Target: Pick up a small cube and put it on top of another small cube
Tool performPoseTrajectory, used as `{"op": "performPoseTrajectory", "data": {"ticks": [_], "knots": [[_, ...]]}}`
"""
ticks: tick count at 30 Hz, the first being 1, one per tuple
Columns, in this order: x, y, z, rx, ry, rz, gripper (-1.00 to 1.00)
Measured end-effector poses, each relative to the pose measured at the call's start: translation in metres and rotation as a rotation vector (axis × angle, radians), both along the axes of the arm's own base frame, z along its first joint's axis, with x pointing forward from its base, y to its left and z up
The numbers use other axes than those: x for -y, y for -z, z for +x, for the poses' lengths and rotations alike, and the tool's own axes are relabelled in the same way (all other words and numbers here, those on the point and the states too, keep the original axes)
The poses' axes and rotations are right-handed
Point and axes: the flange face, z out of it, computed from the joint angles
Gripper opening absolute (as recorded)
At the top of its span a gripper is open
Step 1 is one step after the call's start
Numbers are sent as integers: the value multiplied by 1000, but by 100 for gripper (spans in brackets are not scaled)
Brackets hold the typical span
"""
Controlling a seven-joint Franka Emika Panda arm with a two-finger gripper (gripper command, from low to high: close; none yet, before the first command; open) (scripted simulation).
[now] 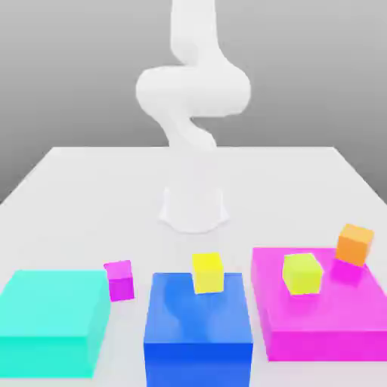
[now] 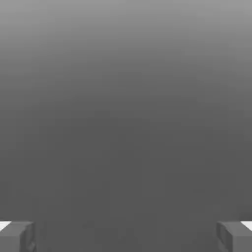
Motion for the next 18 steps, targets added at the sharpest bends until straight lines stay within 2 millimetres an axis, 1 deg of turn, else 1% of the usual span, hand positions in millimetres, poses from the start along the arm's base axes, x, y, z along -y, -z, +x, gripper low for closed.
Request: {"op": "performPoseTrajectory", "data": {"ticks": [2,4,7,9,11,13,15,18], "knots": [[9,40,18,-63,-6,-46,0],[20,79,31,-124,-13,-82,0],[41,138,42,-218,-25,-121,0],[57,178,45,-280,-34,-137,0],[72,217,42,-342,-45,-147,0],[88,255,36,-402,-57,-150,0],[102,292,25,-460,-71,-146,0],[120,344,3,-543,-94,-130,0]]}}
